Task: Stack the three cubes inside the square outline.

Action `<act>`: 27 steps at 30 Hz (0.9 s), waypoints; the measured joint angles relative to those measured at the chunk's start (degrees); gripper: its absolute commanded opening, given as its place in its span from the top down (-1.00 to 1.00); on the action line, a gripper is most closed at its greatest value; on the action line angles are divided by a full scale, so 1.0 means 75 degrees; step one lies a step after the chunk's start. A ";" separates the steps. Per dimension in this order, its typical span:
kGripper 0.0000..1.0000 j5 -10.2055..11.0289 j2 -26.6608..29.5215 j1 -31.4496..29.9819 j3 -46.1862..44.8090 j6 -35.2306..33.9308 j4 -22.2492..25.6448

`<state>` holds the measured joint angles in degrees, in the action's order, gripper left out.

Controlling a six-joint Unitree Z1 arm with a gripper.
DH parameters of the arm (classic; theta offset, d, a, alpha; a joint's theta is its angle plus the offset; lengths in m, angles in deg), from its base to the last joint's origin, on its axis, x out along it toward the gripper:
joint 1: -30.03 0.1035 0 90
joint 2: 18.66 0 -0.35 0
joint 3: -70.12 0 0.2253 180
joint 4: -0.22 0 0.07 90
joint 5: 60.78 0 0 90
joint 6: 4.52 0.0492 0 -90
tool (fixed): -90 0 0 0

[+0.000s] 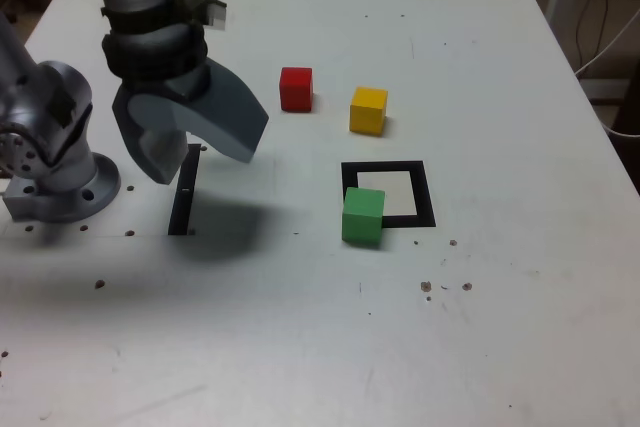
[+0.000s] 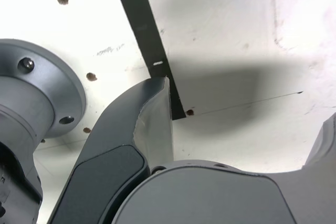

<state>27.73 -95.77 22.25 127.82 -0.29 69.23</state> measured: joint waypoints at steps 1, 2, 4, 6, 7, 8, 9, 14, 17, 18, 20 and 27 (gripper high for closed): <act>-0.99 -0.0036 -0.0011 0.0000 -0.0014 0.0000 0.0000; -0.99 -0.0037 -0.0020 0.0000 -0.0023 0.0000 0.0001; -0.99 -0.0064 -0.0033 0.0000 -0.0037 0.0000 0.0001; -0.99 -0.0094 -0.0037 0.0000 -0.0064 0.0000 0.0002; -0.99 -0.0094 -0.0046 0.0000 -0.0066 0.0000 0.0003; -0.99 -0.0091 -0.0062 0.0000 -0.0066 0.0000 0.0003; -0.99 -0.0089 -0.0092 0.0000 -0.0066 0.0000 0.0004; -0.99 -0.0089 -0.0156 0.0016 -0.0048 0.0000 0.0029; -0.99 -0.0089 -0.0161 0.0412 0.0284 0.0055 0.0381; -0.99 -0.0090 -0.0176 0.0618 0.0467 0.0143 0.0558; -0.99 -0.0107 -0.0260 0.1098 0.0849 0.0412 0.0978; -0.99 -0.0045 -0.1085 0.2712 0.2194 0.1522 0.2300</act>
<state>27.39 -103.91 42.59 144.27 11.12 86.48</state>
